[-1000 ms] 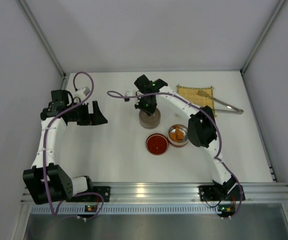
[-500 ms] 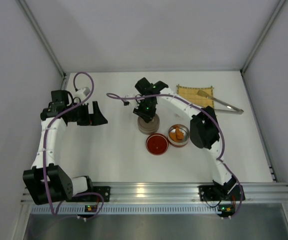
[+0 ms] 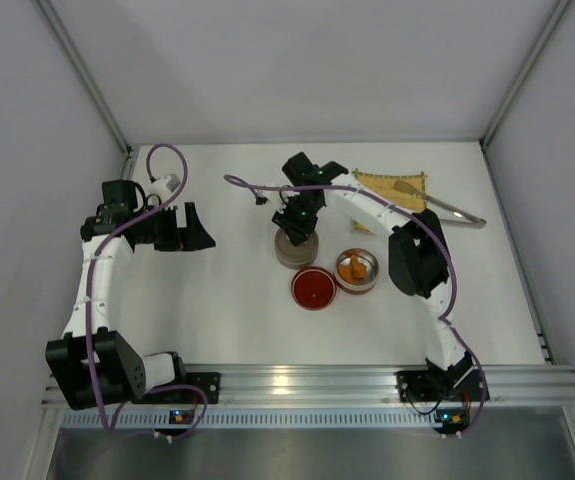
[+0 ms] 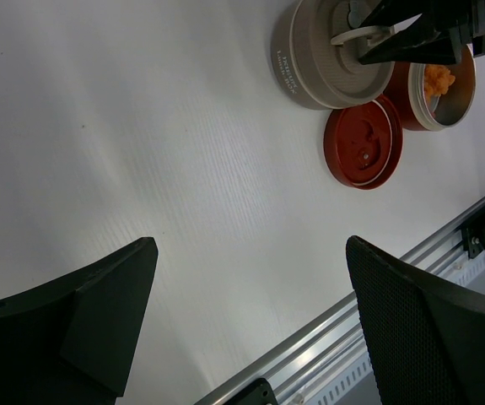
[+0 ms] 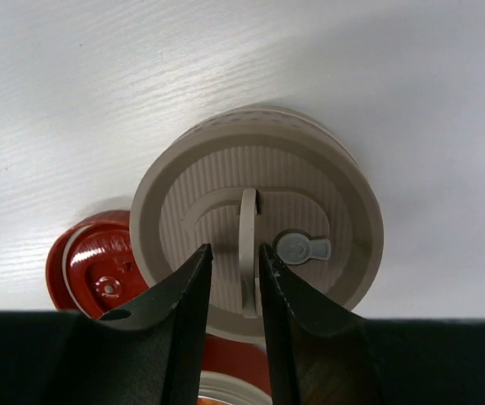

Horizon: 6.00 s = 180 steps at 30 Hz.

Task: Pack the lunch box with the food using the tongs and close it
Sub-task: Close the box lid on the packing box.

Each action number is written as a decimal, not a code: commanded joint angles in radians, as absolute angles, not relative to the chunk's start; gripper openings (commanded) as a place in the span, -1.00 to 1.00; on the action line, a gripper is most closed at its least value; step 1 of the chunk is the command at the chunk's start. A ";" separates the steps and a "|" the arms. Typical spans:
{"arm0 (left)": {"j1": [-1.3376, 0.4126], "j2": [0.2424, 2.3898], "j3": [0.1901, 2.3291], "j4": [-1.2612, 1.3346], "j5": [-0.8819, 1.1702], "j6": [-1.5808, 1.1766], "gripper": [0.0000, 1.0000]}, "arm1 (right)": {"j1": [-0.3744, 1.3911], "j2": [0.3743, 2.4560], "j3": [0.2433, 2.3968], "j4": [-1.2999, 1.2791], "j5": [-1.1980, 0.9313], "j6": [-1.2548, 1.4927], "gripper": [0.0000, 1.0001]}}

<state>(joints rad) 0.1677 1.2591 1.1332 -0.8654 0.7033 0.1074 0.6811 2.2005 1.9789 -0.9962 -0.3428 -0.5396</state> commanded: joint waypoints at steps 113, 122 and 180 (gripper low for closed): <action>0.147 1.154 0.822 -0.509 0.836 0.064 0.60 | 0.712 2.002 1.574 -0.508 -0.555 -0.225 -1.00; 0.147 1.160 0.822 -0.502 0.824 0.055 0.62 | 0.811 1.888 1.428 -0.388 -0.272 -0.396 -1.00; 0.146 1.196 0.851 -0.560 0.890 0.107 0.12 | 0.741 1.740 1.342 -0.287 -0.770 -0.134 -0.80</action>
